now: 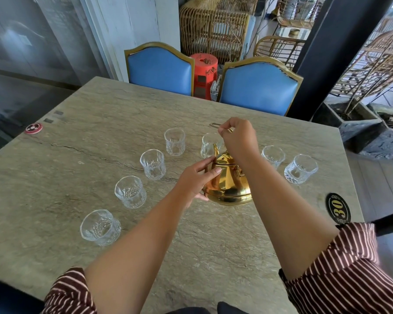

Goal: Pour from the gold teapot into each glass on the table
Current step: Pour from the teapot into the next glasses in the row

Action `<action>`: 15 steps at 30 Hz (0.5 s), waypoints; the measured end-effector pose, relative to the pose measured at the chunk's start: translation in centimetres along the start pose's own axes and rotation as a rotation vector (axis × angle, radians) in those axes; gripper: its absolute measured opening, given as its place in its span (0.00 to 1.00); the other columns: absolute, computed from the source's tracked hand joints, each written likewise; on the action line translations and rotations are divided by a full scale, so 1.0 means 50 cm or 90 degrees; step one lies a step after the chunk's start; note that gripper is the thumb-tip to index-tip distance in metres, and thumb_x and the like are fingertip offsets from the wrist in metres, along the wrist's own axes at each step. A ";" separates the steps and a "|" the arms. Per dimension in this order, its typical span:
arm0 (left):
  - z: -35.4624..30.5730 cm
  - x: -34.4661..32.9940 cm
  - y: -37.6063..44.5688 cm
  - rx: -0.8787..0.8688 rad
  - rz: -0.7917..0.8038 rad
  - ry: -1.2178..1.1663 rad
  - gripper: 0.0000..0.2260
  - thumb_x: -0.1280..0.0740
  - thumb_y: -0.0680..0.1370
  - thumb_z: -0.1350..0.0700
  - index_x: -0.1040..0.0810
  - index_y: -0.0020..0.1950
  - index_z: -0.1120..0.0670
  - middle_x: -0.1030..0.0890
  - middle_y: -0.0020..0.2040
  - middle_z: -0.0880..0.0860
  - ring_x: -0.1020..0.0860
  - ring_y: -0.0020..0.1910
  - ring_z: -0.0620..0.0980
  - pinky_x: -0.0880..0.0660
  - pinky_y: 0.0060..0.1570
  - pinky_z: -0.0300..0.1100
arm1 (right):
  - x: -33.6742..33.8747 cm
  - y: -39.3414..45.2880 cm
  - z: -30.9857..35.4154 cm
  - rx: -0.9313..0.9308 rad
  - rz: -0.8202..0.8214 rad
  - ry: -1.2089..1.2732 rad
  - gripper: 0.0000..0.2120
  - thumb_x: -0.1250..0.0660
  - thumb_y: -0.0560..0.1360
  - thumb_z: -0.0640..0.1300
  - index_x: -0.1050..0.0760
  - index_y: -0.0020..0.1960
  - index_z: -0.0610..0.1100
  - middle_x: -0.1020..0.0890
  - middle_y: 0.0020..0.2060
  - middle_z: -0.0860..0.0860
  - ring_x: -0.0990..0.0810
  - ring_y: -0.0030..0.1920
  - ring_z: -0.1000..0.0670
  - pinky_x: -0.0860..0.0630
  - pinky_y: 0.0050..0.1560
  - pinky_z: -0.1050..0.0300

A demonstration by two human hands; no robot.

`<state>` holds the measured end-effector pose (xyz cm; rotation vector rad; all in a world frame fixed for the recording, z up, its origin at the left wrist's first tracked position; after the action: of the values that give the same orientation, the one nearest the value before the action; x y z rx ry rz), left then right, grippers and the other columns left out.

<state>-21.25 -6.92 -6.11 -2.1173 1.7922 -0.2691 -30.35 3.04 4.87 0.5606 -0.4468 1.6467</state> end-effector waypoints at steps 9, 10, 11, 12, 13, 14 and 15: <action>0.019 0.009 -0.003 -0.105 -0.026 0.105 0.26 0.28 0.77 0.49 0.30 0.73 0.35 0.33 0.78 0.48 0.20 0.53 0.44 0.17 0.42 0.47 | -0.009 -0.051 -0.033 -0.009 -0.048 0.076 0.03 0.35 0.78 0.43 0.23 0.48 0.45 0.17 0.45 0.48 0.25 0.35 0.52 0.26 0.37 0.57; 0.022 0.012 -0.004 -0.113 -0.031 0.113 0.26 0.27 0.76 0.48 0.30 0.72 0.34 0.33 0.78 0.47 0.20 0.56 0.46 0.17 0.41 0.46 | -0.012 -0.055 -0.036 -0.008 -0.049 0.082 0.03 0.35 0.78 0.43 0.23 0.48 0.45 0.17 0.45 0.49 0.25 0.35 0.52 0.25 0.37 0.57; 0.025 0.017 -0.007 -0.119 -0.037 0.115 0.26 0.27 0.76 0.47 0.30 0.71 0.32 0.33 0.78 0.46 0.21 0.60 0.47 0.17 0.41 0.45 | -0.016 -0.058 -0.038 -0.006 -0.050 0.089 0.03 0.35 0.78 0.43 0.23 0.48 0.46 0.17 0.46 0.48 0.24 0.35 0.51 0.25 0.38 0.56; 0.027 0.021 -0.009 -0.123 -0.043 0.114 0.25 0.27 0.76 0.47 0.30 0.70 0.31 0.32 0.77 0.46 0.21 0.62 0.49 0.17 0.42 0.45 | -0.020 -0.061 -0.038 -0.001 -0.050 0.096 0.03 0.35 0.78 0.44 0.23 0.47 0.46 0.17 0.47 0.48 0.24 0.35 0.50 0.24 0.38 0.55; 0.030 0.027 -0.012 -0.124 -0.050 0.109 0.26 0.27 0.75 0.46 0.30 0.70 0.29 0.31 0.77 0.46 0.21 0.64 0.50 0.17 0.43 0.46 | -0.025 -0.063 -0.036 0.005 -0.048 0.100 0.03 0.35 0.78 0.44 0.23 0.47 0.47 0.17 0.46 0.48 0.24 0.34 0.48 0.24 0.37 0.55; 0.031 0.033 -0.014 -0.125 -0.058 0.104 0.27 0.27 0.75 0.46 0.31 0.70 0.29 0.31 0.77 0.45 0.22 0.65 0.51 0.17 0.44 0.48 | -0.030 -0.064 -0.033 0.013 -0.045 0.103 0.03 0.35 0.78 0.44 0.23 0.46 0.48 0.17 0.45 0.48 0.25 0.31 0.49 0.25 0.34 0.56; 0.033 0.041 -0.016 -0.126 -0.069 0.098 0.28 0.26 0.74 0.45 0.32 0.70 0.28 0.32 0.76 0.43 0.23 0.67 0.52 0.17 0.47 0.50 | -0.036 -0.065 -0.029 0.018 -0.039 0.105 0.03 0.35 0.78 0.44 0.23 0.46 0.48 0.17 0.44 0.49 0.27 0.29 0.51 0.27 0.32 0.58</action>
<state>-19.56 -8.57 -7.50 -2.3955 1.8600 -0.3005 -27.12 2.91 2.54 0.4515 -0.2828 1.6278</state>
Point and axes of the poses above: each hand's wrist, its own y-axis towards the middle knuckle, its own x-axis out of the back of the hand, z = x × y, the point moved 5 cm from there along y, towards the middle knuckle
